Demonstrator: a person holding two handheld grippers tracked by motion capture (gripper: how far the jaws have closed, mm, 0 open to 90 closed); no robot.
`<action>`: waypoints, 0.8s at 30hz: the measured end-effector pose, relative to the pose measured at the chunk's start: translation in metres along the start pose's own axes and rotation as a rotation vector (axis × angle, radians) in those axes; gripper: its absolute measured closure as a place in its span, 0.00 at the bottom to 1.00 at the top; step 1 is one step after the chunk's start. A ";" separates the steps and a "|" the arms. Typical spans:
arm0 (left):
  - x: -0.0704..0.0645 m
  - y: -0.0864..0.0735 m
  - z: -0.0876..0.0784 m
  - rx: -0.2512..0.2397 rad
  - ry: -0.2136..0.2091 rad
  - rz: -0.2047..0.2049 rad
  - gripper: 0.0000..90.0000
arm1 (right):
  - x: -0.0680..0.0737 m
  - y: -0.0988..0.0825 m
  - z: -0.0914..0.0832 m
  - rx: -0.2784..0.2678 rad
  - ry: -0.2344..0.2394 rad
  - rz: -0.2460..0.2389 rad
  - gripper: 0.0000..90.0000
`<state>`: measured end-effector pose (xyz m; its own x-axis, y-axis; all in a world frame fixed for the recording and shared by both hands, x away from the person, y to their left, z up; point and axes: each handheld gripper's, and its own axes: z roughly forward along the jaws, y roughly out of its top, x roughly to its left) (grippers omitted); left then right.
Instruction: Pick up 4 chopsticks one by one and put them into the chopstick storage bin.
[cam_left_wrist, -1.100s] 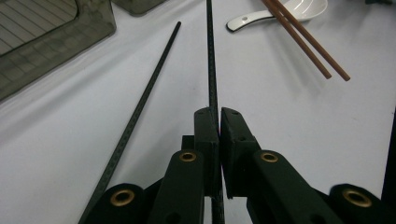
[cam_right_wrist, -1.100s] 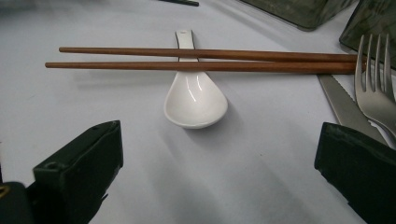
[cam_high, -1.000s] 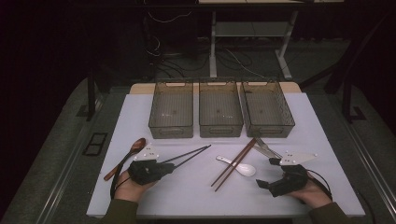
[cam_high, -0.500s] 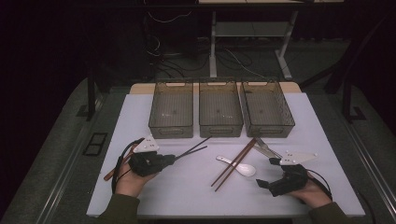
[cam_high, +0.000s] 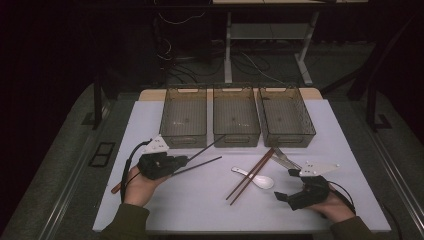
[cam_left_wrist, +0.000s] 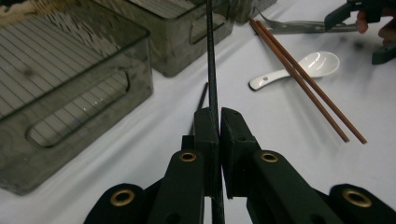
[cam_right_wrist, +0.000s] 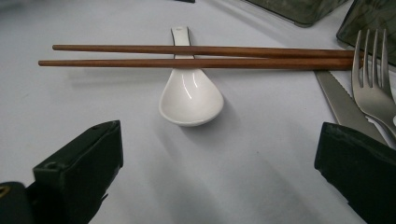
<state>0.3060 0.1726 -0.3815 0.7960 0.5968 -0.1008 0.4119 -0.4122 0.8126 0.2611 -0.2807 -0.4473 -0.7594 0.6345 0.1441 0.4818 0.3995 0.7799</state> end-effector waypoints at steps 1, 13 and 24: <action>0.002 0.002 0.000 0.000 0.005 0.002 0.95 | 0.000 0.000 0.000 0.000 0.000 0.000 0.01; 0.021 0.021 0.007 -0.026 0.070 -0.016 0.95 | 0.000 0.000 0.000 0.001 0.000 0.001 0.01; 0.038 0.038 0.020 -0.013 0.128 -0.043 0.95 | 0.000 0.000 0.000 0.002 0.004 0.004 0.01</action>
<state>0.3605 0.1654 -0.3661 0.7144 0.6970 -0.0620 0.4381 -0.3763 0.8164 0.2608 -0.2808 -0.4473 -0.7593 0.6335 0.1491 0.4855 0.3988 0.7779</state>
